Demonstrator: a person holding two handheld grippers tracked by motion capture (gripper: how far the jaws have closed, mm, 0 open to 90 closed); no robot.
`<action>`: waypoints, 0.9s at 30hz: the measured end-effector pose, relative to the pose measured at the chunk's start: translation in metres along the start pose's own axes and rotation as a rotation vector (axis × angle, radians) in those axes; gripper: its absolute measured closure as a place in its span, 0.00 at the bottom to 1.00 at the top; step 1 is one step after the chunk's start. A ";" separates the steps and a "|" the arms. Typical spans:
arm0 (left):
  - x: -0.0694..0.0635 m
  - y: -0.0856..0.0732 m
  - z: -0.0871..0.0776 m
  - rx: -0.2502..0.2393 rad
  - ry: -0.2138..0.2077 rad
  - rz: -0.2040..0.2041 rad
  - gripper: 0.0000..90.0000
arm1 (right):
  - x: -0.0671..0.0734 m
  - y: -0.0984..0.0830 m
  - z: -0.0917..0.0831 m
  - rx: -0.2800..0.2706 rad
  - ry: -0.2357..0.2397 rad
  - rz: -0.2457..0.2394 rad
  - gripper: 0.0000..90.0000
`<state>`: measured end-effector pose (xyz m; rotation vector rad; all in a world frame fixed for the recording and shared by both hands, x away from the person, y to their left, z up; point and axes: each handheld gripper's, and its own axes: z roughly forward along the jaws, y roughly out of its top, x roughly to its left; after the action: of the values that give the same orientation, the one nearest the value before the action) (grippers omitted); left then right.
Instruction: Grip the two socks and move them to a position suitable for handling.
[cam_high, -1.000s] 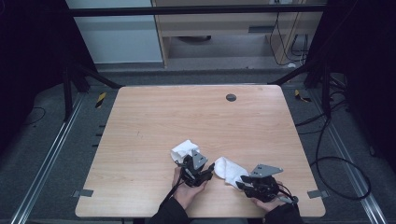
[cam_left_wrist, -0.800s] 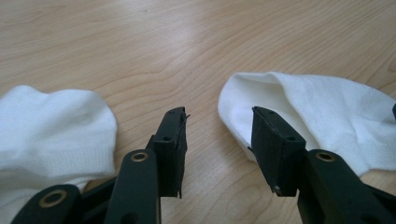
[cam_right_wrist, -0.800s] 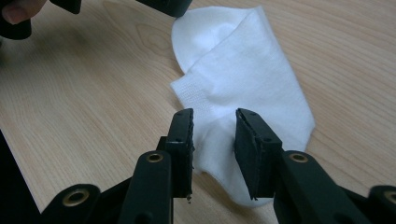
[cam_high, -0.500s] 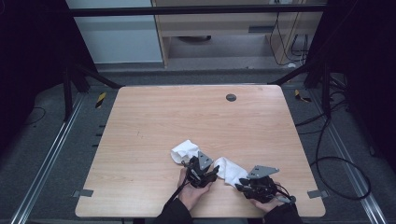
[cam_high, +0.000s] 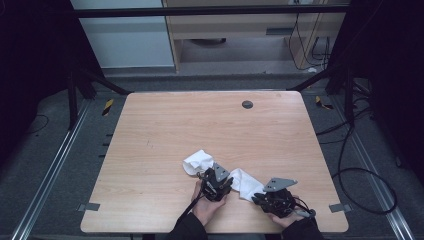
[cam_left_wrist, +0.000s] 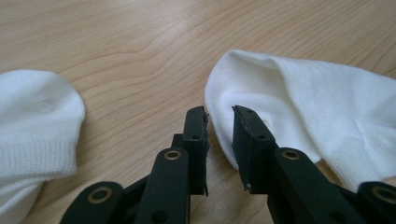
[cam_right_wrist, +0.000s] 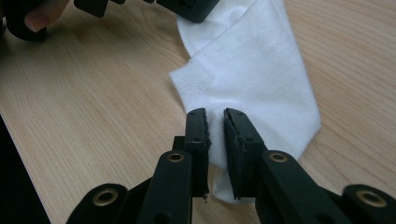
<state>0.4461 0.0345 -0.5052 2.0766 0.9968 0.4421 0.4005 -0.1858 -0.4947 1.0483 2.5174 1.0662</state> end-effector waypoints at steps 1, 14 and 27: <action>0.000 0.000 0.000 0.001 -0.002 -0.003 0.85 | 0.000 0.000 0.000 0.000 0.003 0.002 0.89; -0.001 0.001 0.001 0.008 -0.018 -0.009 0.97 | -0.001 0.004 -0.004 -0.043 0.022 0.030 0.93; -0.001 0.001 0.001 0.009 -0.019 0.001 0.98 | -0.013 0.015 -0.013 -0.210 -0.042 0.126 0.93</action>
<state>0.4468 0.0327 -0.5051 2.0863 0.9880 0.4180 0.4125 -0.1942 -0.4762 1.1667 2.2720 1.2957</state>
